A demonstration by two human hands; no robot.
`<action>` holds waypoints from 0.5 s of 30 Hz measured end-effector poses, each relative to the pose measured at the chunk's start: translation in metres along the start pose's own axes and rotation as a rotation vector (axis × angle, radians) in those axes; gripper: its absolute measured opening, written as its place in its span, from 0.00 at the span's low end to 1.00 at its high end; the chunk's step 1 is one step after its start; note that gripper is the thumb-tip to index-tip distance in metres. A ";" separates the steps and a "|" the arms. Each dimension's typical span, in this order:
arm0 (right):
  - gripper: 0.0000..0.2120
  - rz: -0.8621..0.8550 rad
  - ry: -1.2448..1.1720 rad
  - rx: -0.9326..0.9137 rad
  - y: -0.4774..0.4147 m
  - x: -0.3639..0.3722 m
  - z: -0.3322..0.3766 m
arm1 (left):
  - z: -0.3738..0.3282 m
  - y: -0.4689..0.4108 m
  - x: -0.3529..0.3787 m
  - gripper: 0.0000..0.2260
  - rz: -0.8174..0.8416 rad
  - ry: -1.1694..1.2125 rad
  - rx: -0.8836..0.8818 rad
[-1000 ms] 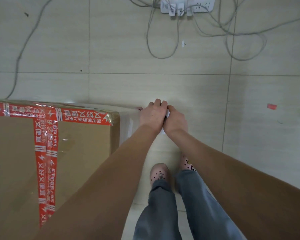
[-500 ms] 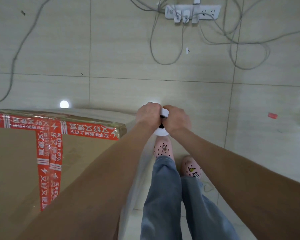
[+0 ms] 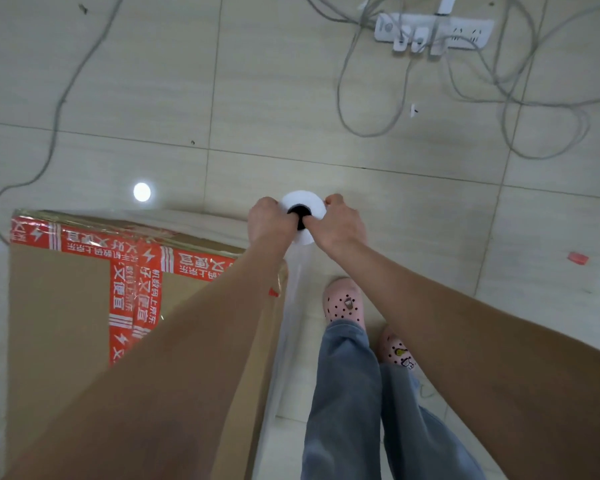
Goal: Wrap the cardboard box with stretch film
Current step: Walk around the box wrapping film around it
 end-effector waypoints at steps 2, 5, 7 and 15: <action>0.22 0.010 -0.020 -0.014 -0.003 0.003 0.009 | 0.005 -0.005 -0.001 0.13 -0.006 0.094 -0.084; 0.19 0.002 0.048 -0.074 -0.011 0.004 0.025 | 0.008 -0.011 -0.007 0.15 -0.011 0.106 -0.100; 0.19 0.020 0.107 -0.107 -0.015 0.006 0.033 | 0.008 -0.016 -0.016 0.14 -0.005 0.041 -0.048; 0.27 0.097 -0.145 0.087 -0.016 0.024 0.031 | 0.003 -0.028 -0.028 0.18 0.110 -0.184 0.215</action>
Point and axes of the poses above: each hand's wrist, its own y-axis away from the middle knuckle, its own x-axis out of the palm, z = x × y, the point moved 1 cm from there along -y, towards the middle knuckle
